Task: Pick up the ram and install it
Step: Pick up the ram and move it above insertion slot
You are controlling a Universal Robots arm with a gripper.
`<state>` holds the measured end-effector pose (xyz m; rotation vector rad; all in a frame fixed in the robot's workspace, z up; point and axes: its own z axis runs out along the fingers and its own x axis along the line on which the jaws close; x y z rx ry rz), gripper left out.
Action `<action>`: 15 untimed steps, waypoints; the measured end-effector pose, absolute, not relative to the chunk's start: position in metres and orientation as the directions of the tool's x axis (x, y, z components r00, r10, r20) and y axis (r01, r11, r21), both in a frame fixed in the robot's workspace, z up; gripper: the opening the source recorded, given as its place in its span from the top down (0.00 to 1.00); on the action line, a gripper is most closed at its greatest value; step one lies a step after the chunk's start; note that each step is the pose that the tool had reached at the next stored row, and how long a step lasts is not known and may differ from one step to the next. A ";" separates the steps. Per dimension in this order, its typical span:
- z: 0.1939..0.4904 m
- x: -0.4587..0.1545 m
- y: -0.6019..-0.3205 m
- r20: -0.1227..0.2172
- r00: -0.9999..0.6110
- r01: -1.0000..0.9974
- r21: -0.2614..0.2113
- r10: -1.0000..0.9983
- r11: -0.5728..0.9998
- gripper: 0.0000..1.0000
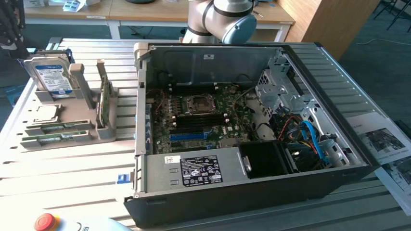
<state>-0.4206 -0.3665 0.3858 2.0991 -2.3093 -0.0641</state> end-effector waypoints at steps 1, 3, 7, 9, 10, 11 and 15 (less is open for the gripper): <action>0.386 -0.421 -0.367 -0.013 -0.095 -0.995 0.044 -0.995 0.095 0.90; 0.386 -0.421 -0.367 -0.013 -0.095 -0.995 0.044 -0.995 0.095 0.90; 0.386 -0.421 -0.367 -0.013 -0.092 -0.995 0.044 -0.996 0.091 0.90; 0.386 -0.421 -0.367 -0.013 -0.082 -0.996 0.044 -0.997 0.082 0.90; 0.386 -0.421 -0.367 -0.013 -0.075 -0.996 0.044 -0.997 0.075 0.90; 0.386 -0.421 -0.367 -0.013 -0.069 -0.997 0.044 -0.998 0.069 0.90; 0.386 -0.421 -0.367 -0.013 -0.063 -0.997 0.044 -0.998 0.062 0.90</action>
